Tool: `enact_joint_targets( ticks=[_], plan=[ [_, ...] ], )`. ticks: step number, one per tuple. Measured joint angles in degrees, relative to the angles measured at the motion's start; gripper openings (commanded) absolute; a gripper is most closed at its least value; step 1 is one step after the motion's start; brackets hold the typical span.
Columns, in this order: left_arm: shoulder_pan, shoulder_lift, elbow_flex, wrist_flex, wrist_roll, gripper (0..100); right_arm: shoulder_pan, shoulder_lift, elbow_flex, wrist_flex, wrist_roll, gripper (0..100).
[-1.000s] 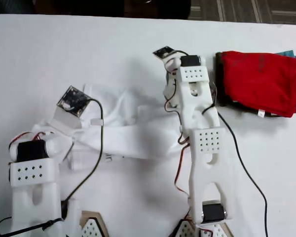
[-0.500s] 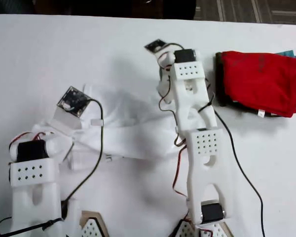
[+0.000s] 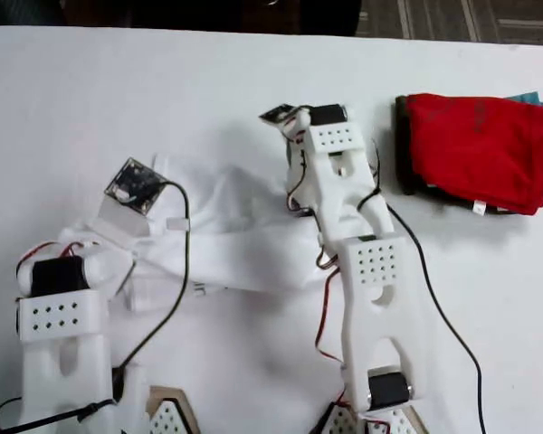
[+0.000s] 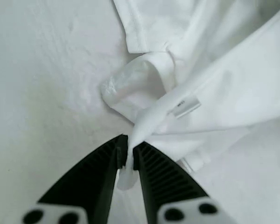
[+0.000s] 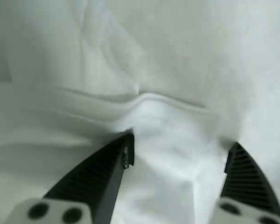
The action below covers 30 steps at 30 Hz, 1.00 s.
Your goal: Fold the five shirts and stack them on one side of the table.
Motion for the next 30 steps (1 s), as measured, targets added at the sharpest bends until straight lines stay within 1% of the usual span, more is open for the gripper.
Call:
enact_joint_targets(
  ticks=[1,3,4,5,6,8,16,23,27,30],
  plan=[
    [0.0,0.0,0.0,0.0,0.0,3,-0.09,0.0,0.0,0.0,0.0,21.7],
    [0.0,0.0,0.0,0.0,0.0,3,-0.09,0.88,-0.53,0.0,0.0,4.8],
    [0.0,0.0,0.0,0.0,0.0,3,0.0,1.23,-0.79,0.0,-0.09,0.0],
    [0.0,0.0,0.0,0.0,0.0,3,0.18,1.76,-0.88,0.0,-0.18,4.2],
    [0.0,0.0,0.0,0.0,0.0,3,0.35,2.29,-0.97,-0.18,-0.18,6.1],
    [0.0,0.0,0.0,0.0,0.0,3,0.79,2.55,-0.97,-0.44,-0.18,1.5],
    [0.0,0.0,0.88,0.0,0.0,3,4.22,-0.09,-4.31,0.09,0.0,1.9],
    [0.0,0.0,-0.18,0.0,0.88,3,5.45,-15.47,-1.49,0.09,0.0,1.9],
    [0.0,0.0,-5.54,2.73,2.2,3,5.36,-25.58,1.85,0.09,0.0,1.9],
    [0.0,0.0,-11.25,6.24,2.2,3,5.45,-33.32,4.13,0.09,0.0,1.9]
  ],
)
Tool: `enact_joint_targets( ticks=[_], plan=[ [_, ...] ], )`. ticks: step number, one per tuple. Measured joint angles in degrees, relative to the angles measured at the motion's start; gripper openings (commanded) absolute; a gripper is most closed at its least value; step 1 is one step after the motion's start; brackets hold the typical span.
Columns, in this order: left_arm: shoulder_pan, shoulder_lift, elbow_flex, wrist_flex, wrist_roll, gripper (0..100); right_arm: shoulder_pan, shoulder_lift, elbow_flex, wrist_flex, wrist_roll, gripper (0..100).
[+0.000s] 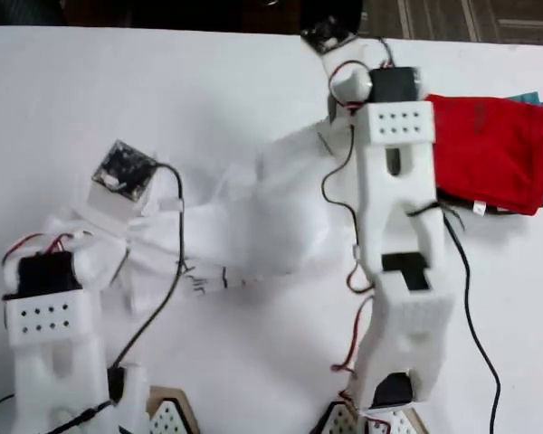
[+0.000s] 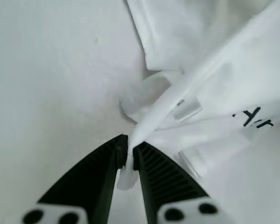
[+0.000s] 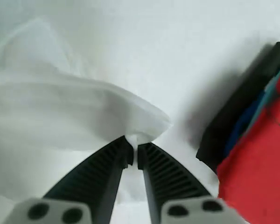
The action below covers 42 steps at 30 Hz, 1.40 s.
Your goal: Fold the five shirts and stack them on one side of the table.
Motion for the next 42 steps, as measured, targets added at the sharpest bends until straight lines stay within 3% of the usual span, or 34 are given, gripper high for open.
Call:
enact_joint_targets(
  ticks=[13,22,26,33,42],
  plan=[
    [1.32,1.76,-30.51,10.29,0.18,2,2.55,-27.52,1.05,-4.75,-4.13,1.9],
    [7.56,24.53,-64.7,25.05,4.31,2,2.9,-37.1,1.05,-10.11,-4.22,1.9],
    [7.82,29.19,-79.03,26.37,4.48,2,4.4,-40.79,1.05,-10.11,-4.22,1.9],
    [7.65,26.37,-79.12,26.37,6.33,2,9.23,-47.65,1.05,-10.9,-4.22,1.9],
    [8.26,14.86,-75.43,26.37,8.35,2,9.58,-59.69,1.05,-10.9,-4.22,1.9]
  ],
)
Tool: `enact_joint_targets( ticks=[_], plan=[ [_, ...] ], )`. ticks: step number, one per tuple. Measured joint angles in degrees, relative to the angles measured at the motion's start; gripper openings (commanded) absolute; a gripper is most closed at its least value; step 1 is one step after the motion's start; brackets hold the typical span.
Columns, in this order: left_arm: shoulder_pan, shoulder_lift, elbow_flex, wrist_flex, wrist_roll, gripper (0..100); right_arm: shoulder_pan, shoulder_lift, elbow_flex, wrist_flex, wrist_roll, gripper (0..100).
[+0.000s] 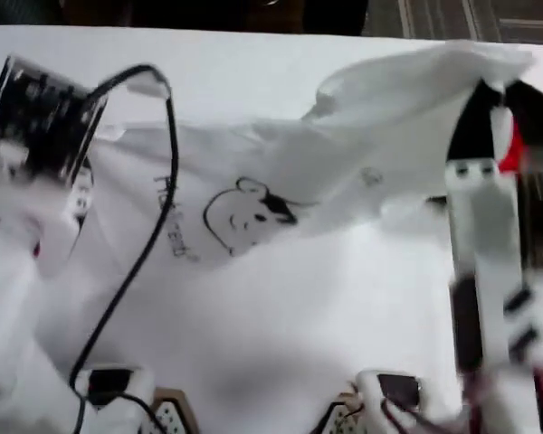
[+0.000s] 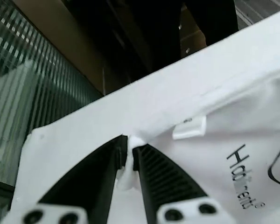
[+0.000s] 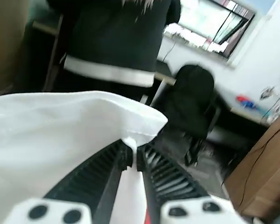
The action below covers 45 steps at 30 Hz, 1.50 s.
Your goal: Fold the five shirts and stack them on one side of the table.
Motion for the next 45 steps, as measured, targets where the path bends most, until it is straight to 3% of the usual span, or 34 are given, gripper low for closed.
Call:
enact_joint_targets(
  ticks=[10,33,39,45],
  plan=[
    [0.26,-7.47,0.0,-1.05,0.0,2,5.98,-8.26,0.09,-0.35,0.0,1.9],
    [0.26,-9.49,-4.4,-2.99,1.67,2,6.51,-20.13,0.88,-1.49,-2.64,1.9],
    [0.26,-9.49,6.42,-9.14,1.67,2,6.51,-12.04,12.22,-10.02,-4.13,1.9],
    [0.26,-8.97,25.23,-22.86,1.67,2,2.2,1.23,29.01,-24.0,-4.31,1.9]
  ],
)
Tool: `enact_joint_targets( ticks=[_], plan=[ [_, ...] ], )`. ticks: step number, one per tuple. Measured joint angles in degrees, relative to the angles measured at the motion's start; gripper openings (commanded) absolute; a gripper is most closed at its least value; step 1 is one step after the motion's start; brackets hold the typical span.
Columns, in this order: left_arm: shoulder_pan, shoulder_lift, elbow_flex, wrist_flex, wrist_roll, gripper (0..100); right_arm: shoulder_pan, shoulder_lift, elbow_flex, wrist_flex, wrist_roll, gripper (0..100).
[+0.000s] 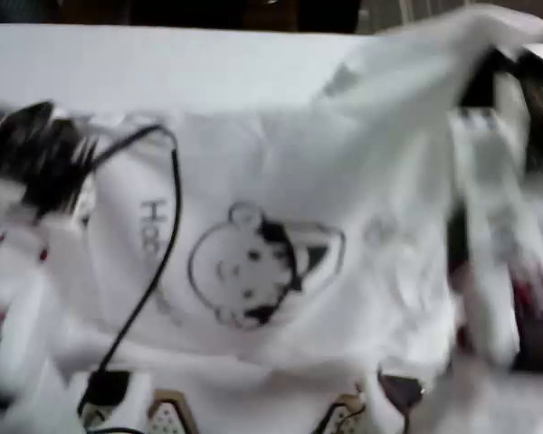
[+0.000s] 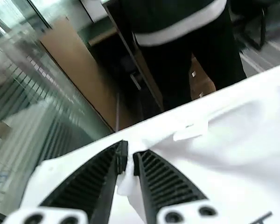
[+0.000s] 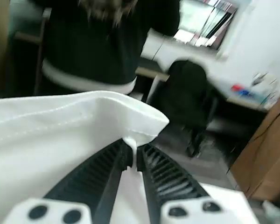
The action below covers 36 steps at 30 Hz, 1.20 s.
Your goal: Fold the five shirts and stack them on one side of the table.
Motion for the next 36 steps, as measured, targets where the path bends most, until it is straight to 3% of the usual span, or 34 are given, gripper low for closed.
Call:
enact_joint_targets(
  ticks=[7,18,28,32,36],
  plan=[
    [0.09,2.2,12.66,-15.56,0.0,2,-1.05,15.38,4.13,-11.96,0.0,1.9],
    [-0.26,21.19,12.75,-17.93,0.0,3,-2.11,26.73,5.01,-9.41,0.0,1.9],
    [-2.55,36.22,13.36,-25.14,0.0,3,-4.75,36.4,5.01,-4.75,0.0,1.9],
    [-2.64,36.92,13.1,-24.18,0.0,3,-5.19,36.48,5.01,-4.66,0.0,1.9],
    [-2.64,35.6,8.53,-15.65,0.0,3,-5.19,32.79,5.1,-1.85,0.0,1.9]
  ],
)
